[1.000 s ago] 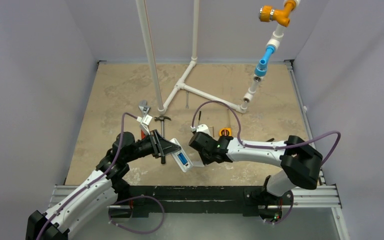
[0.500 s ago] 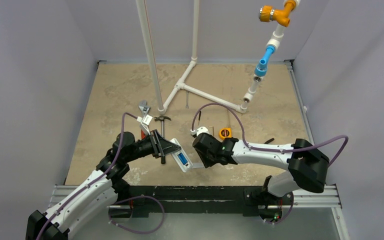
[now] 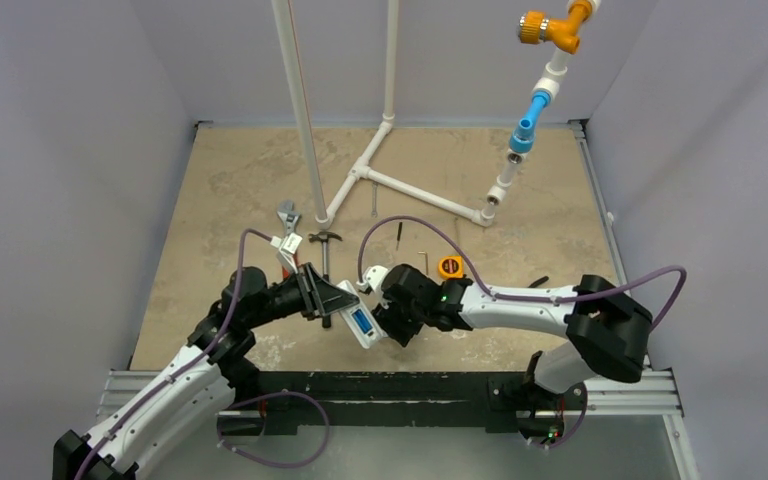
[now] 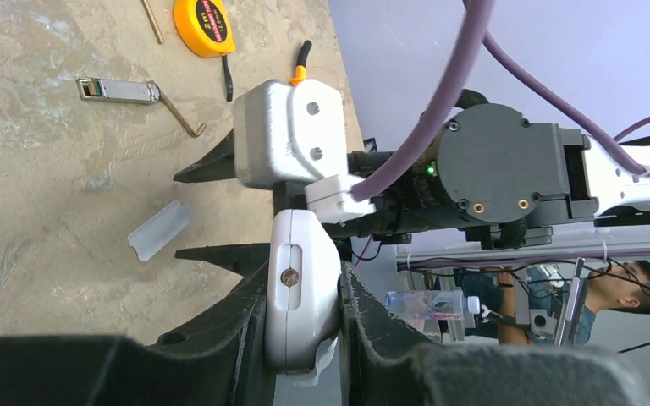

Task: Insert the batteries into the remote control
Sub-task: Adjust the battery cover at the center of the board.

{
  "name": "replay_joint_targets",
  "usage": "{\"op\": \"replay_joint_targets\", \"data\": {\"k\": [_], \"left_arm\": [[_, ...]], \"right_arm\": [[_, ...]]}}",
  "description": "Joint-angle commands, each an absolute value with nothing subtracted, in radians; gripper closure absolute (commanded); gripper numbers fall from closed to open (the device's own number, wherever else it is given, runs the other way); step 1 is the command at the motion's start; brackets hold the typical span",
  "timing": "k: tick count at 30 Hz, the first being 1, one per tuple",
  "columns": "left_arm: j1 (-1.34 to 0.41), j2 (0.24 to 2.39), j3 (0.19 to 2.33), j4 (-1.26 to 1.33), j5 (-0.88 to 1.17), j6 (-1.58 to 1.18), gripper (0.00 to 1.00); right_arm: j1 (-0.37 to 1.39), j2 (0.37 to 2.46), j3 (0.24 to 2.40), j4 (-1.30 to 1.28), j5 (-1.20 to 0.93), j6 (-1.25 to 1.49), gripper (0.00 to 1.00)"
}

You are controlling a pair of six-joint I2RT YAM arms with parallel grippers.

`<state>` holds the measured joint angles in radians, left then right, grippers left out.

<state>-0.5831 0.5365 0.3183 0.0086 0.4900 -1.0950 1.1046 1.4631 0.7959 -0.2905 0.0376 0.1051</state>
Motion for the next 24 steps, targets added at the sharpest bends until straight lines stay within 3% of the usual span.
{"op": "replay_joint_targets", "data": {"k": [1,9,24], "left_arm": [[-0.579,0.509,0.365,0.002,0.481,-1.074,1.00],[-0.578,0.489,0.363,-0.040,0.471,-1.069,1.00],[-0.578,0.494,0.358,-0.038,0.471,-1.068,1.00]], "right_arm": [[1.087,1.509,0.835,-0.262,-0.020,-0.054,0.42],[1.065,1.581,0.865,-0.293,-0.050,-0.073,0.48],[1.070,1.635,0.870,-0.396,-0.044,0.131,0.77]]}}
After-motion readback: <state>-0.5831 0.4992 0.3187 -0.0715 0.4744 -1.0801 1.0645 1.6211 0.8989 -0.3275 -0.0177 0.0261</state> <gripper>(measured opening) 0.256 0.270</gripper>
